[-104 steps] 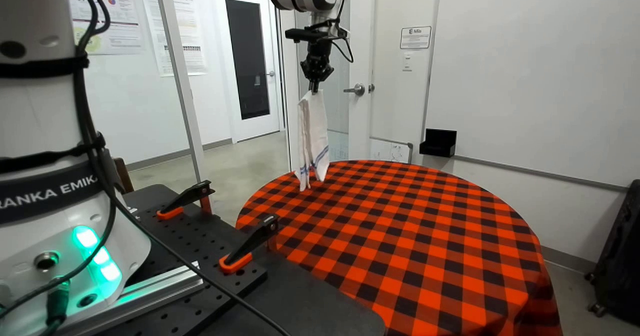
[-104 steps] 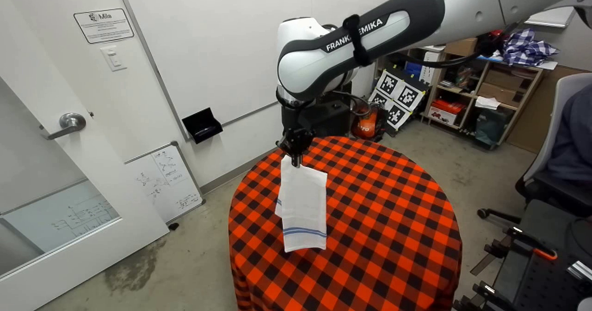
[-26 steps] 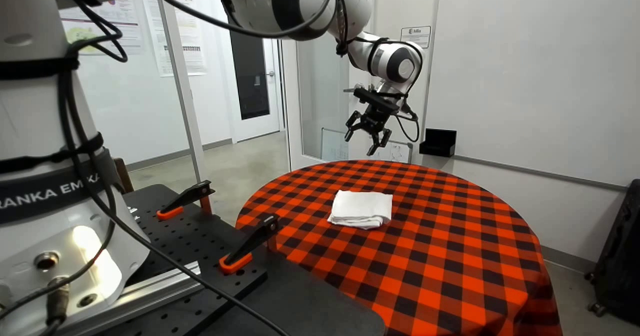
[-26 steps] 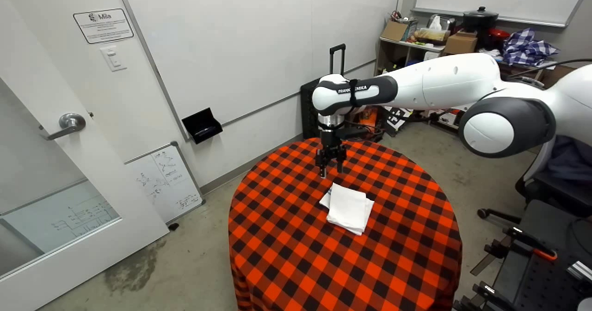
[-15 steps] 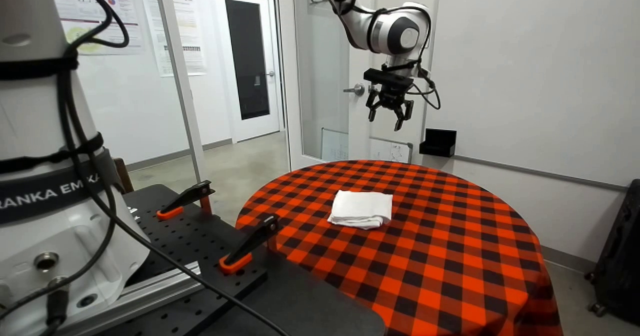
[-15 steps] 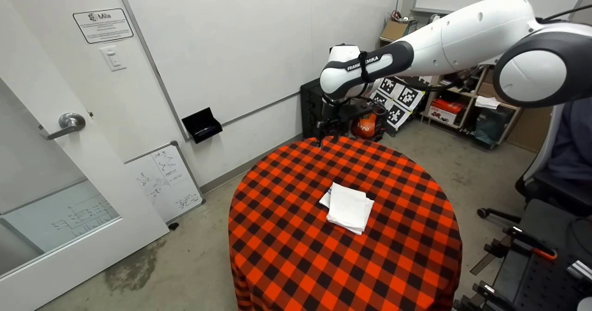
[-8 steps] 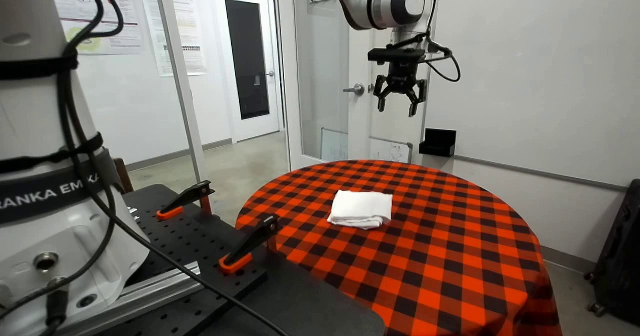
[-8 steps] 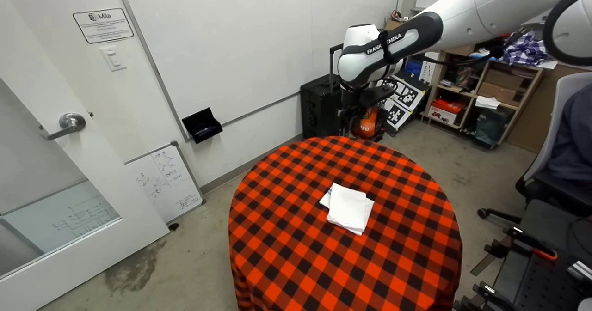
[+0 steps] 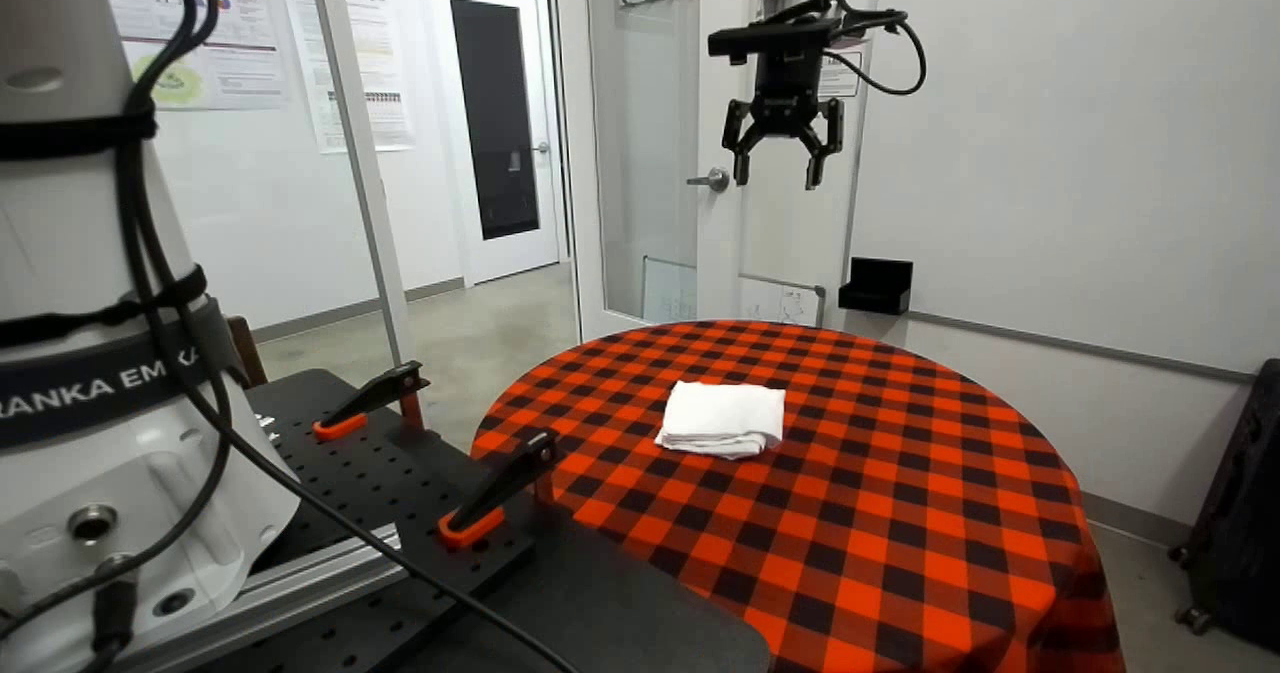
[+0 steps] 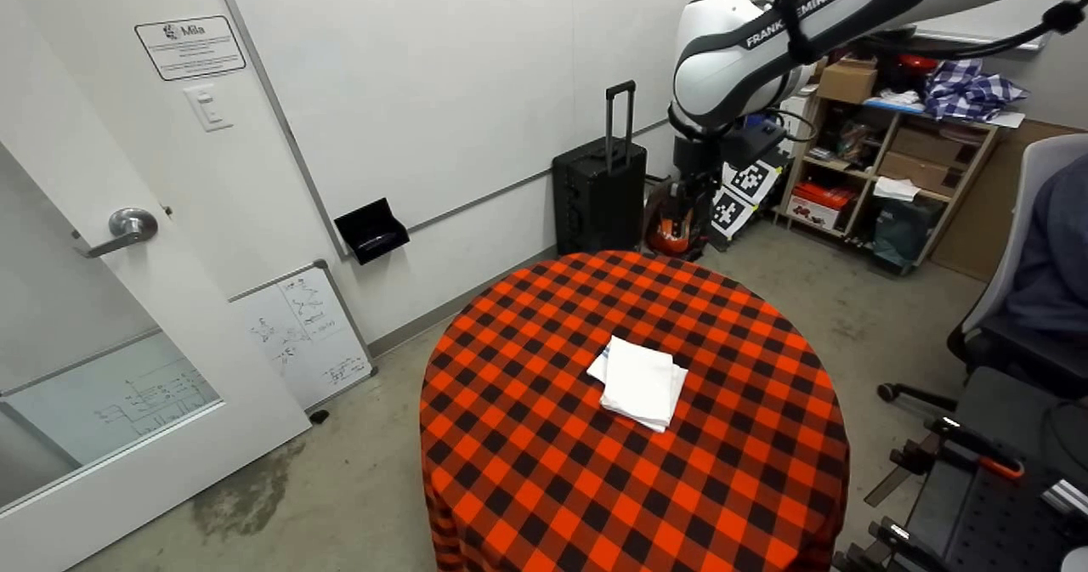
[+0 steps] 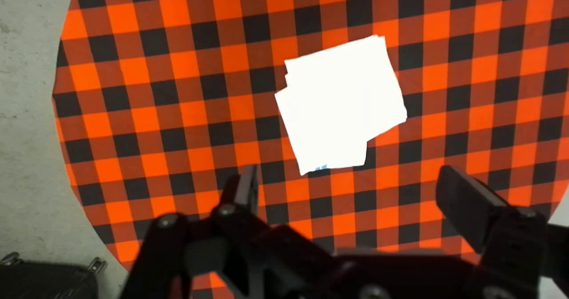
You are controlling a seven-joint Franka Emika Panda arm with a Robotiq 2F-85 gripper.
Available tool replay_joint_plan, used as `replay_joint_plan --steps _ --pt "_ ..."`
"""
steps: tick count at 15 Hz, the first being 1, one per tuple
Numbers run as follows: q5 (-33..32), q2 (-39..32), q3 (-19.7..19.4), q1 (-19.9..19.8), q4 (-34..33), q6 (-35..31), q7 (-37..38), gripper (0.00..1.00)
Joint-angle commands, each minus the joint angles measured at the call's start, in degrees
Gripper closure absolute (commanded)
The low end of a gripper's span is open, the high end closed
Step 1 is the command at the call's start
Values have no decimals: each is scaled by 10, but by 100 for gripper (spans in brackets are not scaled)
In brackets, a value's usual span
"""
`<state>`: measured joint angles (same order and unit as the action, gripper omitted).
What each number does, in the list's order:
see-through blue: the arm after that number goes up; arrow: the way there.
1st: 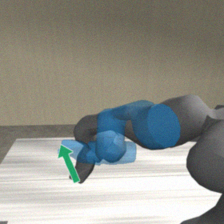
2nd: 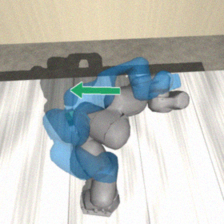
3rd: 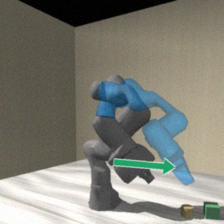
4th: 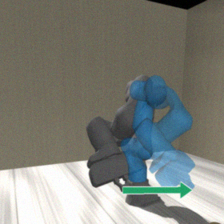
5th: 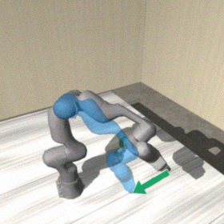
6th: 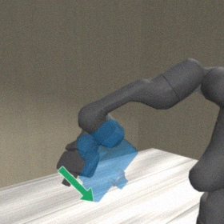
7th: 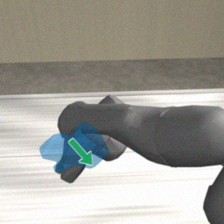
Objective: Fold the towel in the half twice
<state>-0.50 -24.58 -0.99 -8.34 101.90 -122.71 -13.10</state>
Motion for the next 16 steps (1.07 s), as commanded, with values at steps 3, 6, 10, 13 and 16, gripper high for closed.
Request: replay_joint_plan --steps 3,6,10,13,16 --pt "18 78 -5 3 82 1 -32 0" --pt "22 118 -6 4 122 1 -39 0" --pt "22 120 -6 4 129 0 -40 0" --pt "22 120 -6 4 129 0 -40 0" --pt "22 120 -6 4 129 0 -40 0"
